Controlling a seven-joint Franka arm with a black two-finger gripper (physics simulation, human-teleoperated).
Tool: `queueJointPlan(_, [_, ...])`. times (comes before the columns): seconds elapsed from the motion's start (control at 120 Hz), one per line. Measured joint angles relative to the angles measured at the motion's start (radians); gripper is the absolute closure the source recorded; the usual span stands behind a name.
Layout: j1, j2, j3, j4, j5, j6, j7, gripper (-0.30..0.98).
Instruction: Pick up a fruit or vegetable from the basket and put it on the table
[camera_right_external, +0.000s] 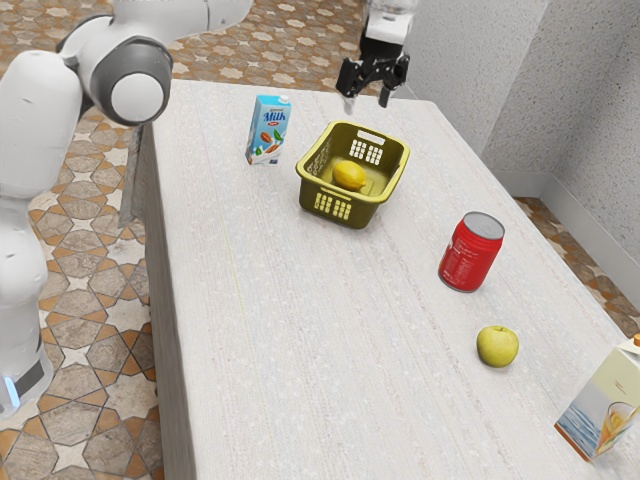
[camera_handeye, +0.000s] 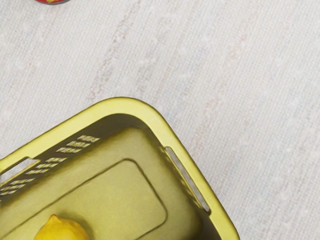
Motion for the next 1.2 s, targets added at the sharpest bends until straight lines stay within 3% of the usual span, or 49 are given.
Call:
queueJointPlan(0.133, [0.014,0.017,0.043,-0.051,0.013,0.089,0.004,0.00])
queueJointPlan(0.375, [0.064,0.067,0.050,-0.128,-0.037,0.188,0.017,0.00])
queueJointPlan(0.633, [0.069,0.120,0.131,-0.129,-0.031,0.219,0.017,0.00])
queueJointPlan(0.875, [0.013,0.182,0.132,-0.129,-0.027,0.231,-0.002,0.00])
queueJointPlan(1.2, [0.011,0.227,0.135,-0.127,-0.026,0.262,-0.022,0.00])
